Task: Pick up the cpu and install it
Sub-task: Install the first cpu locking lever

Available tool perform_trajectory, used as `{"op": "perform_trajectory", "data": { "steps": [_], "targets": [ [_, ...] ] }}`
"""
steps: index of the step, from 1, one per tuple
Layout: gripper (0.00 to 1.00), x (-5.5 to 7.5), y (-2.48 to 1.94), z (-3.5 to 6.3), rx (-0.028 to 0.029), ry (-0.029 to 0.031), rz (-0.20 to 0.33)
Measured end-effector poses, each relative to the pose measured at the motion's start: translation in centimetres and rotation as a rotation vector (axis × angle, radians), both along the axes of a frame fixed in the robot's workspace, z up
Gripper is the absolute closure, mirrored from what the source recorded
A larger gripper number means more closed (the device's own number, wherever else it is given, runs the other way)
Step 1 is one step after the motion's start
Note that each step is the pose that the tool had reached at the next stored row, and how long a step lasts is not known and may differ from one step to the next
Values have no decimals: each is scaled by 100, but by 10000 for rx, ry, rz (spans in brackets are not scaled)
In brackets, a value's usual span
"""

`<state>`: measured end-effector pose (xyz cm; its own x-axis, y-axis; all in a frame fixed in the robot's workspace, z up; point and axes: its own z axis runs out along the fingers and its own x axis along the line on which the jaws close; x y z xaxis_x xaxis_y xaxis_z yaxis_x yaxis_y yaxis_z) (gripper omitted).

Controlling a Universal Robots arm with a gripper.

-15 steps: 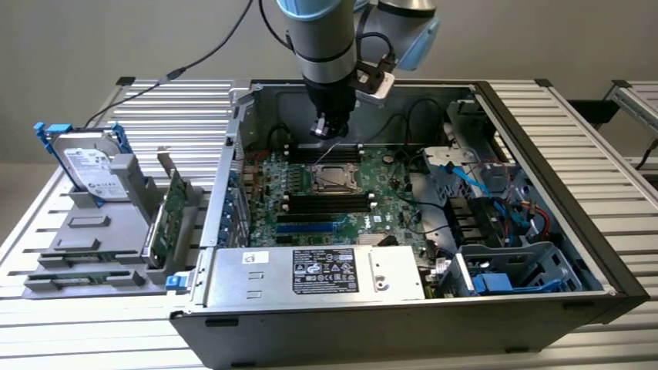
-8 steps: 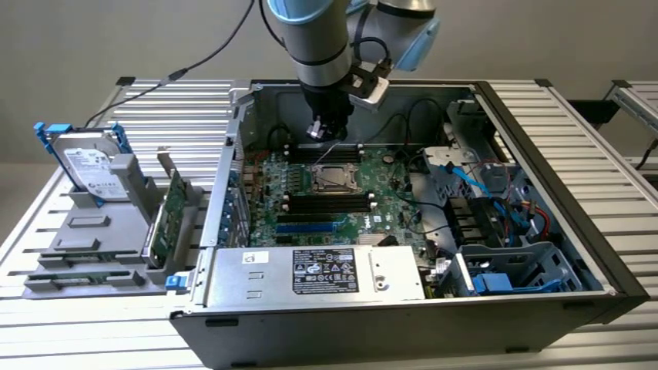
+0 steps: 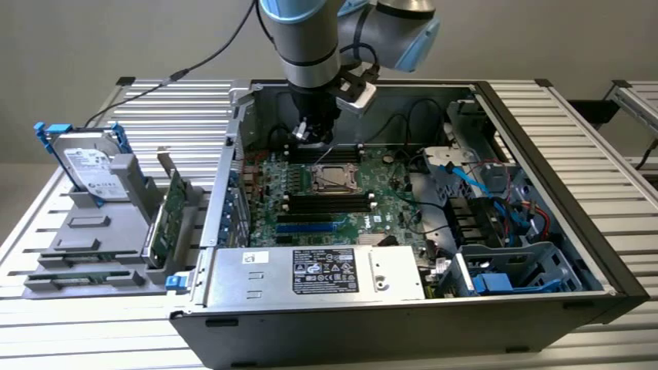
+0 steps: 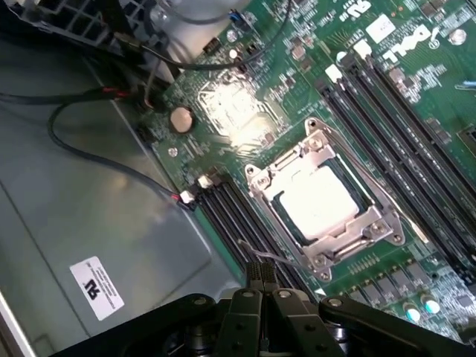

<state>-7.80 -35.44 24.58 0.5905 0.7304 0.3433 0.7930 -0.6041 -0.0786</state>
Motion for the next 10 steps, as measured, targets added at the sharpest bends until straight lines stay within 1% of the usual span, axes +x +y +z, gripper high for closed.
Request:
{"op": "perform_trajectory", "data": {
  "steps": [1,2,3,8,10],
  "targets": [
    [89,-1,0,-2,1,64,-81],
    [89,-1,0,-4,2,103,-194],
    [89,-1,0,-8,0,125,-317],
    [89,-9,9,-65,-6,129,-869],
    [89,-9,10,-98,-10,129,-1169]
  ]
}}
